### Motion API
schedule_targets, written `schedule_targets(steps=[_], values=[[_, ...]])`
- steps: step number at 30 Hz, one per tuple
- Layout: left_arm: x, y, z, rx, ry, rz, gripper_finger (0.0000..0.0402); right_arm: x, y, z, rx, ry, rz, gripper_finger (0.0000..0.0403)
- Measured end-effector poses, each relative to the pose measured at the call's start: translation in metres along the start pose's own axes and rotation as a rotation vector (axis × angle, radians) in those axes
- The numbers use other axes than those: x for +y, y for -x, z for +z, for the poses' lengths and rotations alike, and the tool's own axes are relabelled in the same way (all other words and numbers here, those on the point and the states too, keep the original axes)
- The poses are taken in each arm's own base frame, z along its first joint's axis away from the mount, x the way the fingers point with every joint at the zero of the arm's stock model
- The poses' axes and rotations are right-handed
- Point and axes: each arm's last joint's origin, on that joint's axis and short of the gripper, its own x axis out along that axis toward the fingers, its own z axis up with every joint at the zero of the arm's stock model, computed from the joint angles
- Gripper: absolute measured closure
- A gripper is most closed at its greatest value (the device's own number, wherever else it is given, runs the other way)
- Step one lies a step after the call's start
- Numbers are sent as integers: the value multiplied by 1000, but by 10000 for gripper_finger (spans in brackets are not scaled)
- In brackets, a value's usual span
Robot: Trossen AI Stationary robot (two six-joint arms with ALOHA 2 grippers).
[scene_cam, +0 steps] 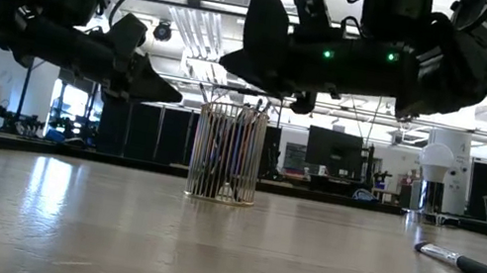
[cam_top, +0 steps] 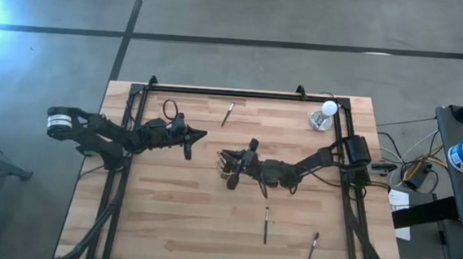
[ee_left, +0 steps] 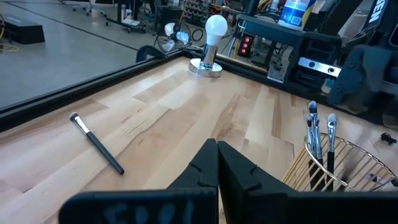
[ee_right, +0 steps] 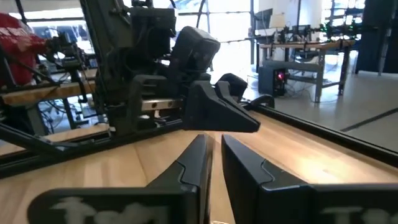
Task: Pick & Place Makeup Brushes
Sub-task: Put the eyeshadow brush into the gold makeup brush holder
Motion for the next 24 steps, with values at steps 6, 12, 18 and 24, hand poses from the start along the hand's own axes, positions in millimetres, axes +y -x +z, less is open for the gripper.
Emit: schedule_targets(steps=[6,12,18,24], values=[[0,0,0,1,0,0,401,-1,1,7,52,-21,-20,321],[0,0,1,-8,15,-4,401,-1,16,41,214,-34,-8,314],[-3,0,4,-28,35,-79,401,1,63,67,492,-210,-69,384],[-3,0,4,-25,35,-80,402,15,117,72,713,-430,-251,392]])
